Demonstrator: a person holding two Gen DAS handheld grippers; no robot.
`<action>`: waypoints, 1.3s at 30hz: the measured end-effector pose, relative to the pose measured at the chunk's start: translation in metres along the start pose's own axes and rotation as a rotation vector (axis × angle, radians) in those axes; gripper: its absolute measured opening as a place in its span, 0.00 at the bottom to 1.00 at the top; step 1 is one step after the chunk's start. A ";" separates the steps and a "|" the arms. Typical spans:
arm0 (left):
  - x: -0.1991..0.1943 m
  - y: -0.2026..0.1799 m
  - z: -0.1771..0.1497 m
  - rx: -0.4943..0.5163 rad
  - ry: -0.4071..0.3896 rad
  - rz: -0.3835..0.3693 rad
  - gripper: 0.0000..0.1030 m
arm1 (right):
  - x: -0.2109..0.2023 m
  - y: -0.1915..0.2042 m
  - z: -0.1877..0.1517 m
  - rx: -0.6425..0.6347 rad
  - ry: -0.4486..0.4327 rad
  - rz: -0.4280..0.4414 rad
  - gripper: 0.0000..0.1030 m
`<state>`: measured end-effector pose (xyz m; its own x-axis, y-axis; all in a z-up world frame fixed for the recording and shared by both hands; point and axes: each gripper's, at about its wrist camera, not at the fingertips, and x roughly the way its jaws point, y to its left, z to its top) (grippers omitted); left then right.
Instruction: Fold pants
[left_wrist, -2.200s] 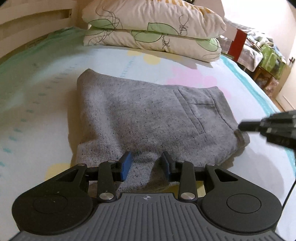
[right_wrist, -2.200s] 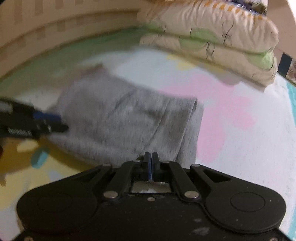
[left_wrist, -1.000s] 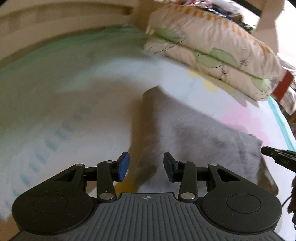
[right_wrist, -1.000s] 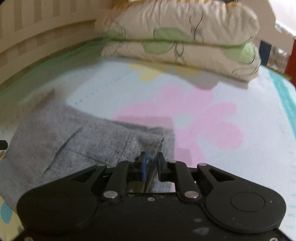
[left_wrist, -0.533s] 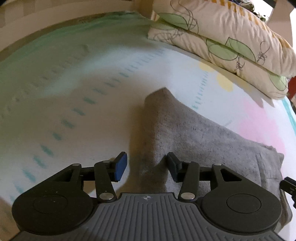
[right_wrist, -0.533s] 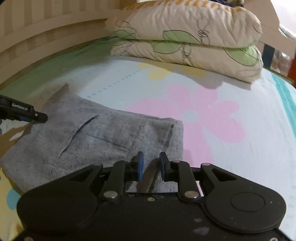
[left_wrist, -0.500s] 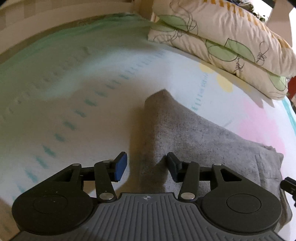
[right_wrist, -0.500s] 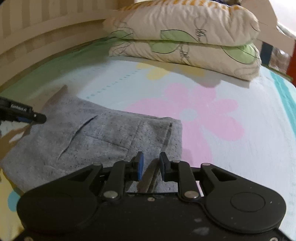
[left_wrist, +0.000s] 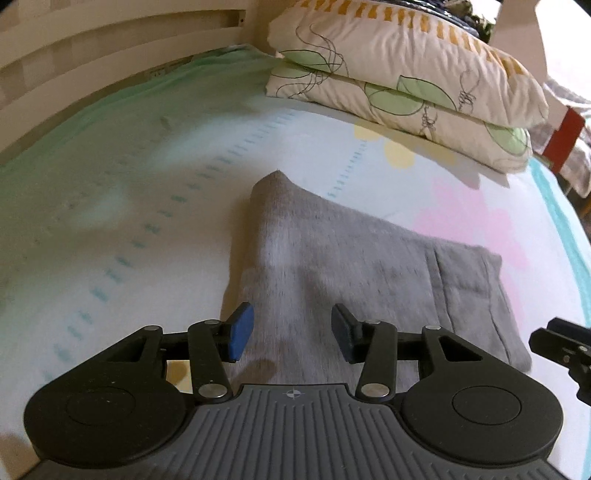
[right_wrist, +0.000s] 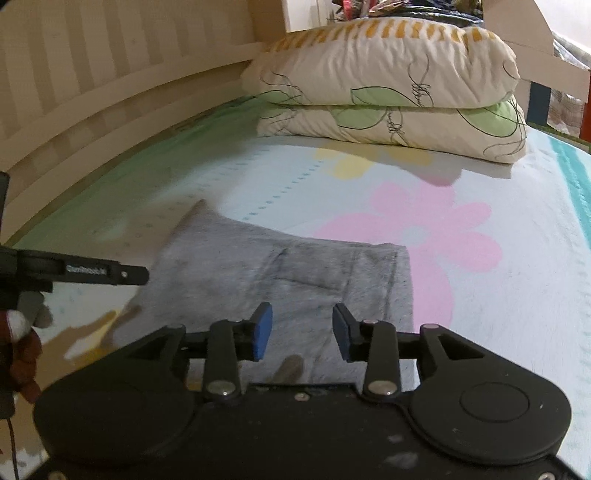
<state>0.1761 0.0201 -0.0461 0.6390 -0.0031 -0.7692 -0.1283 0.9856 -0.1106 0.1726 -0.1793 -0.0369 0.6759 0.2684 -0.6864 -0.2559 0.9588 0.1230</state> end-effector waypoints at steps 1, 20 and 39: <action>-0.008 -0.003 -0.003 0.009 -0.007 0.017 0.44 | -0.007 0.004 -0.001 -0.001 0.002 0.001 0.39; -0.079 -0.030 -0.041 0.041 -0.046 0.075 0.44 | -0.081 0.054 -0.022 -0.037 0.017 -0.103 0.46; -0.062 -0.033 -0.047 0.089 -0.042 0.118 0.44 | -0.049 0.045 -0.033 0.053 0.143 -0.096 0.46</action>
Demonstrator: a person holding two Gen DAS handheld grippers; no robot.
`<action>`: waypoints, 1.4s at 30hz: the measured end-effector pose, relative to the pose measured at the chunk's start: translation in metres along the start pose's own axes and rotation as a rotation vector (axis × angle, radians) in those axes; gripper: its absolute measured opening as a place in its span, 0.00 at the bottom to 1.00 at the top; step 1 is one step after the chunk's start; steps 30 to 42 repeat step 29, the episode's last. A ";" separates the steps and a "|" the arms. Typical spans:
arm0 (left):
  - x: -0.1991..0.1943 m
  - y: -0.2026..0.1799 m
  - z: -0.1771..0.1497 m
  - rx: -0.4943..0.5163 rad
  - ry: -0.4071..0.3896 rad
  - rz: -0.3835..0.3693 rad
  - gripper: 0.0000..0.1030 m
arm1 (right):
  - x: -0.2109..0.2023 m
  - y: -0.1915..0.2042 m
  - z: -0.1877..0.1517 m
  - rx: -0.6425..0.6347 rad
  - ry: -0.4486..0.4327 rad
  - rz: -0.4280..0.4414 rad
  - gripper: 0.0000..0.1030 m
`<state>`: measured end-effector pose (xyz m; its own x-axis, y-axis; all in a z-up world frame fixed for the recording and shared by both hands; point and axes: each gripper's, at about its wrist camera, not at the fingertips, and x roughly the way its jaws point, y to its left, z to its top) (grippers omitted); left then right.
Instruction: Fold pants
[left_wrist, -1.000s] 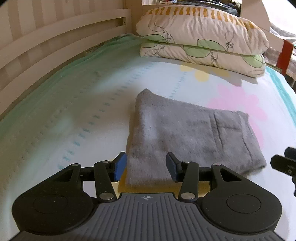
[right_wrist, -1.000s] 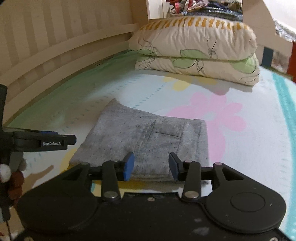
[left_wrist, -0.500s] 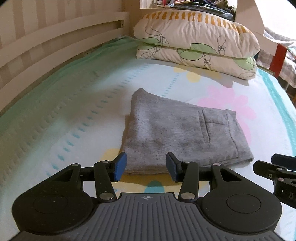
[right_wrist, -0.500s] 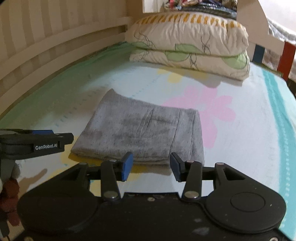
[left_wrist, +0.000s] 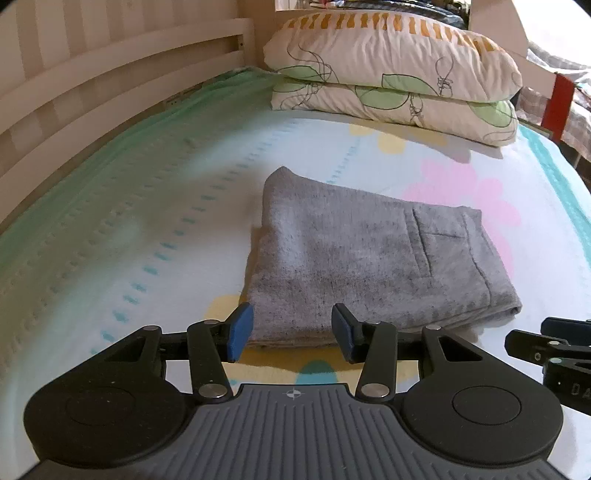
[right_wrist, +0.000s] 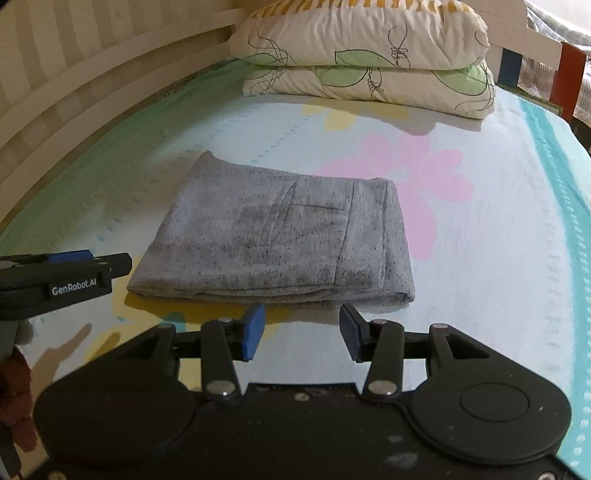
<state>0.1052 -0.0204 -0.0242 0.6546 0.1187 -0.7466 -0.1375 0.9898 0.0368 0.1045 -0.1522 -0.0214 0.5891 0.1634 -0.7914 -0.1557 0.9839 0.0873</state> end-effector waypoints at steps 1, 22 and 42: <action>0.001 0.000 0.000 0.001 0.002 0.000 0.44 | 0.002 0.000 0.000 -0.001 0.003 0.001 0.46; 0.008 -0.007 0.001 0.024 0.007 -0.030 0.44 | 0.014 -0.007 0.004 0.019 0.006 0.001 0.46; 0.005 -0.013 0.001 0.054 -0.030 -0.045 0.44 | 0.012 -0.004 0.004 0.006 0.000 0.003 0.47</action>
